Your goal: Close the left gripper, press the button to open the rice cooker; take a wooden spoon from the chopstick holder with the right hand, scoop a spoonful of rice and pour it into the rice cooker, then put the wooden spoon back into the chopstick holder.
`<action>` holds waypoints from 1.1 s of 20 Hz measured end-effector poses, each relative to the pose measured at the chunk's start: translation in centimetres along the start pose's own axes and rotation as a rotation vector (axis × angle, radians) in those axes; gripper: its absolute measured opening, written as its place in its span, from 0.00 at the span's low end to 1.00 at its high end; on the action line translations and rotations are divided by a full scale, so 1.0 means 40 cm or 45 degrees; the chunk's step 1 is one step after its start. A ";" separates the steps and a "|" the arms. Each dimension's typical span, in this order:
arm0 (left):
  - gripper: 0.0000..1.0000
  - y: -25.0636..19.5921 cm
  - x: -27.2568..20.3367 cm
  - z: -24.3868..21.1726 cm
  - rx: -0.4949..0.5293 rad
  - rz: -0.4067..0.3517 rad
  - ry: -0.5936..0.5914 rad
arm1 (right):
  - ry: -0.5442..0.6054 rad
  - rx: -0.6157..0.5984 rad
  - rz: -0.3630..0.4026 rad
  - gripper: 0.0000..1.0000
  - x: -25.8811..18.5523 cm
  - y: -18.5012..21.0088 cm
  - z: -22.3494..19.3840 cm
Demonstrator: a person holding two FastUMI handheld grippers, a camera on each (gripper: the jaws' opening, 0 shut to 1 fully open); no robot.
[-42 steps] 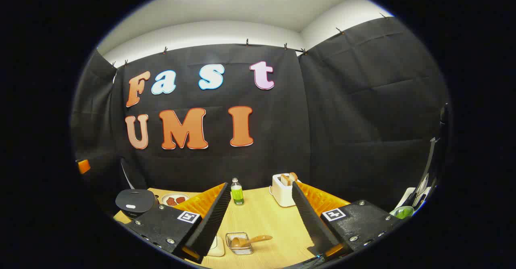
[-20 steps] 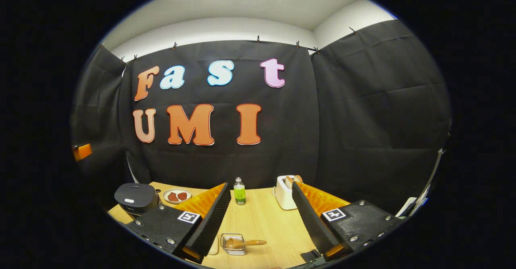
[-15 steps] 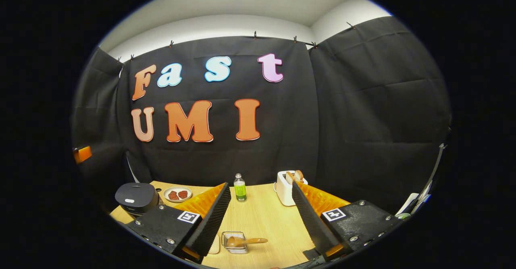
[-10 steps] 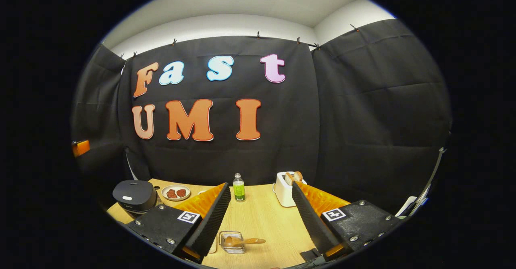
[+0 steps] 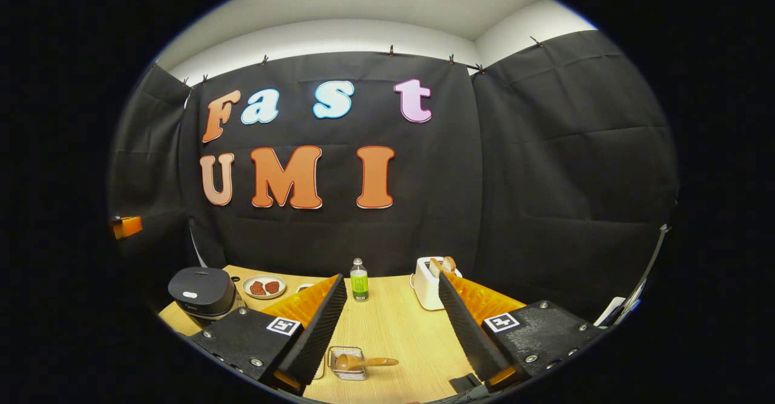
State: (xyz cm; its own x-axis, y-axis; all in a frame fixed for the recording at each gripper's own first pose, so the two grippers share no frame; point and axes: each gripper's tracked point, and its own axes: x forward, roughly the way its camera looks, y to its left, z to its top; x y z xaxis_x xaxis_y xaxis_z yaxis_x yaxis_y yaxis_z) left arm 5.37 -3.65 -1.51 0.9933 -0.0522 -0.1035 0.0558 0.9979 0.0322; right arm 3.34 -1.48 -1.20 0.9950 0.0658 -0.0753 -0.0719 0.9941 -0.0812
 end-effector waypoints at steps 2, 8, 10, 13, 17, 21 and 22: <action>0.04 0.001 0.026 -0.033 0.011 -0.016 0.056 | 0.001 -0.002 -0.002 0.95 0.001 -0.002 -0.001; 0.01 0.004 0.118 -0.197 -0.019 -0.063 0.275 | 0.029 -0.019 -0.013 0.95 0.003 -0.011 -0.018; 0.04 0.014 0.150 -0.252 -0.001 -0.055 0.331 | 0.039 -0.024 -0.017 0.95 0.004 -0.011 -0.022; 0.04 0.038 0.174 -0.350 0.015 -0.051 0.444 | 0.055 -0.025 -0.026 0.95 0.002 -0.014 -0.031; 0.04 0.061 0.182 -0.472 0.029 -0.035 0.580 | 0.066 -0.025 -0.047 0.95 -0.004 -0.026 -0.039; 0.04 0.064 0.185 -0.499 -0.025 -0.046 0.601 | 0.072 -0.026 -0.060 0.95 -0.009 -0.032 -0.045; 0.01 0.064 0.186 -0.510 -0.023 -0.047 0.627 | 0.075 -0.024 -0.059 0.95 -0.007 -0.031 -0.046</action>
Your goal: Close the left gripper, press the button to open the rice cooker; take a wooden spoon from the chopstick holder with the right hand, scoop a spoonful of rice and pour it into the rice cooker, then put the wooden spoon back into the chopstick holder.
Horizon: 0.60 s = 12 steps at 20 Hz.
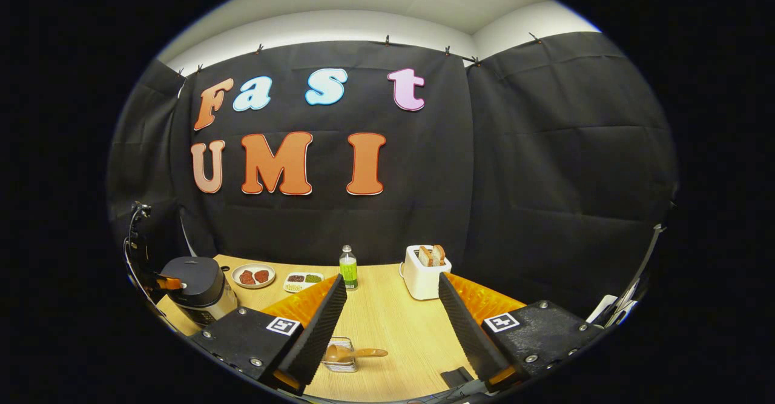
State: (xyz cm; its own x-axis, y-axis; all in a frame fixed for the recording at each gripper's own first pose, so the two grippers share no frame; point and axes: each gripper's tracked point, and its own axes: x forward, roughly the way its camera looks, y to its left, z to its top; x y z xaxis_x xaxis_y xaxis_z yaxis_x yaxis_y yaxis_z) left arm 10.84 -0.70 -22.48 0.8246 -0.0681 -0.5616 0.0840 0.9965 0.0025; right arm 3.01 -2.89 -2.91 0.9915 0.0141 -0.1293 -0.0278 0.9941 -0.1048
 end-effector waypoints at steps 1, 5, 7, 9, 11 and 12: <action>0.04 -0.001 -0.003 -0.010 -0.001 -0.007 0.024 | 0.005 0.000 0.001 0.95 0.001 0.000 -0.005; 0.05 -0.001 -0.003 -0.026 -0.029 -0.048 0.034 | 0.015 0.002 0.007 0.95 -0.002 0.008 -0.012; 0.05 -0.001 -0.009 -0.003 -0.019 -0.033 -0.010 | 0.013 -0.002 0.013 0.95 -0.004 0.011 -0.010; 0.05 -0.005 -0.025 -0.002 0.010 0.009 -0.015 | 0.000 -0.003 0.012 0.95 -0.009 0.008 -0.004; 0.02 -0.005 -0.059 0.055 0.021 0.054 -0.096 | -0.006 0.003 0.015 0.95 -0.010 0.009 -0.003; 0.01 -0.008 -0.080 0.102 0.014 0.070 -0.159 | -0.005 0.007 0.016 0.95 -0.010 0.009 -0.004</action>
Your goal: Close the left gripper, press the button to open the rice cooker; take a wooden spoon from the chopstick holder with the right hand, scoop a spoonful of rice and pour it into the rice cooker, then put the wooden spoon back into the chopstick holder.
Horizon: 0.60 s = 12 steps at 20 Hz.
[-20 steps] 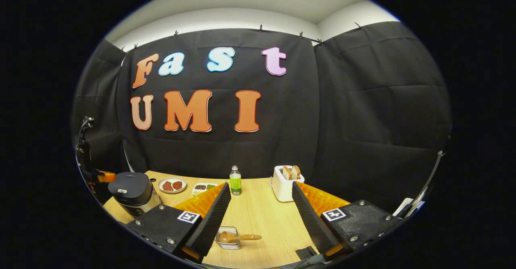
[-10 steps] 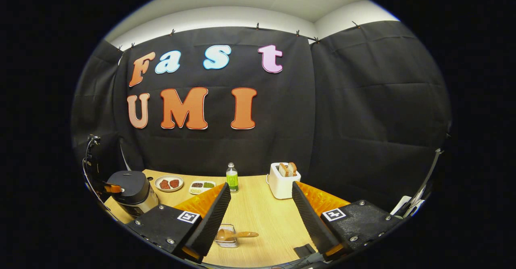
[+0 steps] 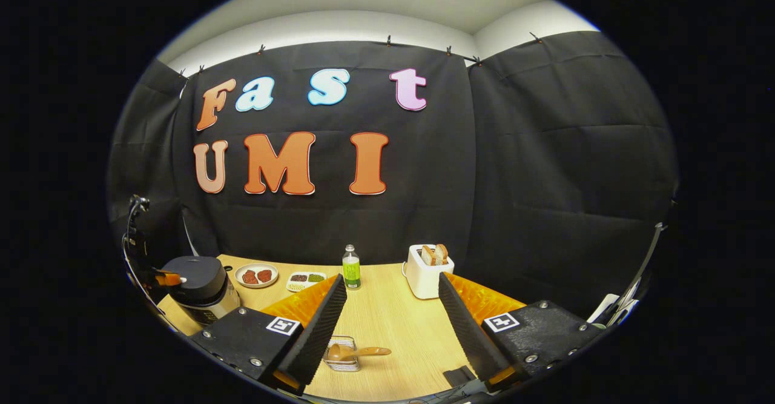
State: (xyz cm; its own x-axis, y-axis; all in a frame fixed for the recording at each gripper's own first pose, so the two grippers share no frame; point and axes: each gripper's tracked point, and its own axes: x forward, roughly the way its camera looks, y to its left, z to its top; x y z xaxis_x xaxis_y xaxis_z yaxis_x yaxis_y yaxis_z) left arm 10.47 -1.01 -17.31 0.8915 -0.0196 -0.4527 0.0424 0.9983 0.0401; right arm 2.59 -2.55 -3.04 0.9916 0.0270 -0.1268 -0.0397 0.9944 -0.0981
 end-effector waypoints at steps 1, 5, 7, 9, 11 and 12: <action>0.05 0.002 -0.018 0.054 -0.013 0.011 -0.067 | -0.001 0.003 0.000 0.95 0.002 -0.001 0.000; 0.04 0.010 -0.138 0.253 -0.043 0.033 -0.322 | -0.001 0.031 -0.008 0.95 0.010 -0.013 -0.014; 0.04 0.015 -0.182 0.296 -0.035 0.054 -0.393 | 0.002 0.050 -0.008 0.95 0.021 -0.014 -0.030; 0.04 0.020 -0.216 0.329 -0.017 0.084 -0.445 | 0.001 0.058 -0.011 0.95 0.034 -0.014 -0.050; 0.04 0.028 -0.243 0.355 -0.005 0.107 -0.477 | 0.004 0.053 -0.024 0.95 0.053 -0.017 -0.078; 0.04 0.032 -0.259 0.361 -0.010 0.115 -0.488 | 0.011 0.054 -0.031 0.95 0.062 -0.017 -0.095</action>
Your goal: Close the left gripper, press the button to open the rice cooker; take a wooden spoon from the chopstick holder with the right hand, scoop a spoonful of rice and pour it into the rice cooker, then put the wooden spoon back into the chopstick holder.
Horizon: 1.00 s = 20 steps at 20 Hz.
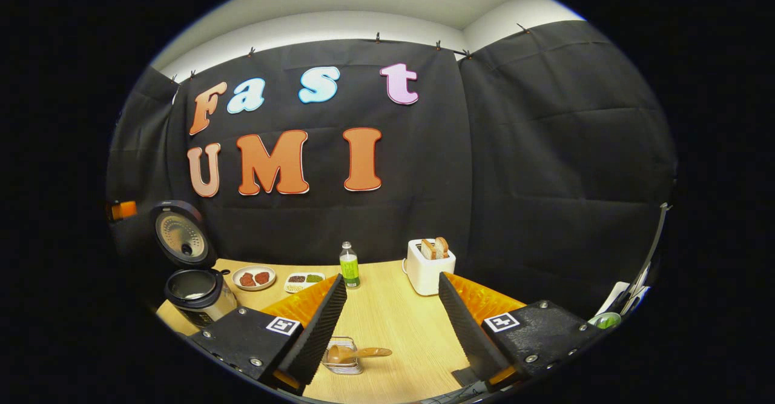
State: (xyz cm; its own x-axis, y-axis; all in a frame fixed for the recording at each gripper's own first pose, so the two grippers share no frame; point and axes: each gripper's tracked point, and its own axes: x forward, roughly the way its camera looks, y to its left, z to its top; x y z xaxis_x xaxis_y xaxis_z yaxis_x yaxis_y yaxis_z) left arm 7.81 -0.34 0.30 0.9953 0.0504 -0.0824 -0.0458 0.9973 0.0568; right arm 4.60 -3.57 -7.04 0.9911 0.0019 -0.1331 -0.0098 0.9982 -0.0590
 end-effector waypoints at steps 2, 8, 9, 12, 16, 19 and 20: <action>0.07 0.012 -0.020 0.014 -0.019 0.014 -0.004 | 0.016 0.016 0.001 0.95 0.016 0.004 -0.035; 0.07 0.067 -0.053 0.033 -0.033 0.095 -0.009 | 0.110 0.120 -0.001 0.95 0.062 0.013 -0.183; 0.05 0.081 -0.060 0.041 -0.031 0.118 -0.016 | 0.130 0.129 -0.006 0.95 0.066 0.014 -0.214; 0.24 0.107 -0.075 0.060 -0.030 0.159 -0.045 | 0.214 0.157 -0.028 0.95 0.082 0.013 -0.308; 0.64 0.134 -0.092 0.083 0.000 0.210 -0.072 | 0.340 0.270 -0.009 0.95 0.086 0.046 -0.402; 0.96 0.161 -0.109 0.100 0.032 0.261 -0.098 | 0.415 0.392 0.002 0.93 0.087 0.068 -0.451; 0.98 0.164 -0.110 0.091 0.040 0.269 -0.095 | 0.435 0.441 0.013 0.90 0.087 0.078 -0.456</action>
State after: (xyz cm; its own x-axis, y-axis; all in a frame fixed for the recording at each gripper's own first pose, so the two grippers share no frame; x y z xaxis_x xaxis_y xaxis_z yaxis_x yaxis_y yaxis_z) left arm 3.45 5.80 4.67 0.9674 0.2532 0.0083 -0.2528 0.9627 0.0961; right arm 5.59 -1.53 -25.73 0.8902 0.0499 -0.4528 0.0832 0.9595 0.2693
